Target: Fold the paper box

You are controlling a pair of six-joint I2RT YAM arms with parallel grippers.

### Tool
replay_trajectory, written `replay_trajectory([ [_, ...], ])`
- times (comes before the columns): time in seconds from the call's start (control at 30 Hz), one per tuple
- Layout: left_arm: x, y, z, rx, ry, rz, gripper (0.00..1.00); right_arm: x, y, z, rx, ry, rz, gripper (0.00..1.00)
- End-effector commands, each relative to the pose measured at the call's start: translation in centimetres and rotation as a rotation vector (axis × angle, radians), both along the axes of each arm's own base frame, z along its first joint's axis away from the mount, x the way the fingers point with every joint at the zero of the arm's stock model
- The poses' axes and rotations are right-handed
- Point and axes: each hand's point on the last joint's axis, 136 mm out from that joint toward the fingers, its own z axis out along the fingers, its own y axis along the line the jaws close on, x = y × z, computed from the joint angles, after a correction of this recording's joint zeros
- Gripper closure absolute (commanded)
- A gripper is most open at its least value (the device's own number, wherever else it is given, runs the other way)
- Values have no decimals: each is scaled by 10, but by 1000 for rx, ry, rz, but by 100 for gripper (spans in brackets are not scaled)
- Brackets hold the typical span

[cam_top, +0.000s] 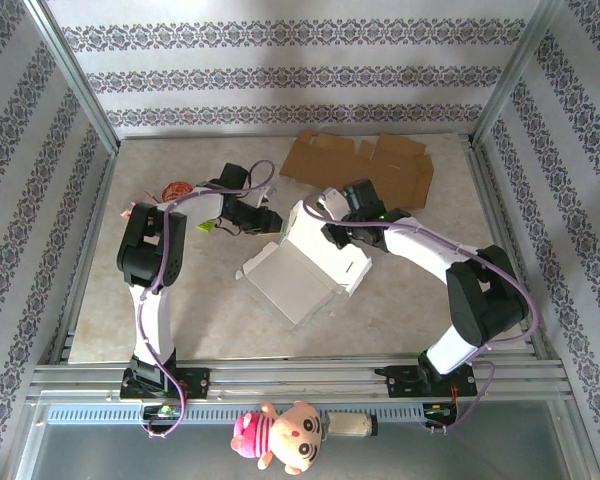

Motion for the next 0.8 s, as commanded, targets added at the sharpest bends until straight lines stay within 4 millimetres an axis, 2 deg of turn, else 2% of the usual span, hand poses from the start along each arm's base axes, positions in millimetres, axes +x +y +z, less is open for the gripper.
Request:
replay_trajectory([
  [0.0, -4, -9, 22, -40, -60, -8, 65, 3, -8, 3, -121, -112, -5, 84],
  [0.47, -13, 11, -6, 99, -58, 12, 64, -20, 4, 6, -416, -407, 126, 83],
  [0.63, -15, 16, -6, 125, -94, 6, 60, -30, 7, -5, -476, -441, 175, 82],
  [0.77, -17, 19, 1, 134, -158, -7, 53, -34, 11, -12, -501, -449, 203, 82],
])
